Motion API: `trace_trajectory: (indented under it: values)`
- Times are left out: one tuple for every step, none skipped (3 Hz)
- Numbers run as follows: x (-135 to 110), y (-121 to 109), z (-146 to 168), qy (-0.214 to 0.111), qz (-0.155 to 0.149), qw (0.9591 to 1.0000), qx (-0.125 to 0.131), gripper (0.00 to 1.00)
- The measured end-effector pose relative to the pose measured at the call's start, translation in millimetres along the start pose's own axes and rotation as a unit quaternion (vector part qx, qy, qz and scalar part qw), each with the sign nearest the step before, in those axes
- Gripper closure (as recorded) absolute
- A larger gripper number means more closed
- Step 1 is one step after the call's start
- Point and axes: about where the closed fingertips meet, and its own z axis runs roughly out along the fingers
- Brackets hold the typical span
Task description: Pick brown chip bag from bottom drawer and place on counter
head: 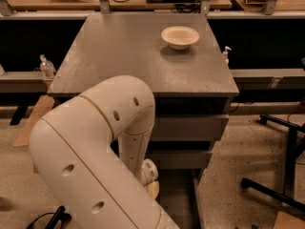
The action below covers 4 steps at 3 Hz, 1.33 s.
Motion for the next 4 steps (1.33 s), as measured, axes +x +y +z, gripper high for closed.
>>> trace_trajectory:
  values:
    - [2, 1, 1, 0.002, 0.0, 1.0, -0.001, 1.0]
    - [10, 9, 3, -0.003, 0.0, 0.9998, -0.018, 1.0]
    - [21, 28, -3, -0.017, -0.008, 0.9988, -0.045, 1.0]
    - [10, 57, -25, -0.041, -0.026, 0.9975, -0.05, 1.0]
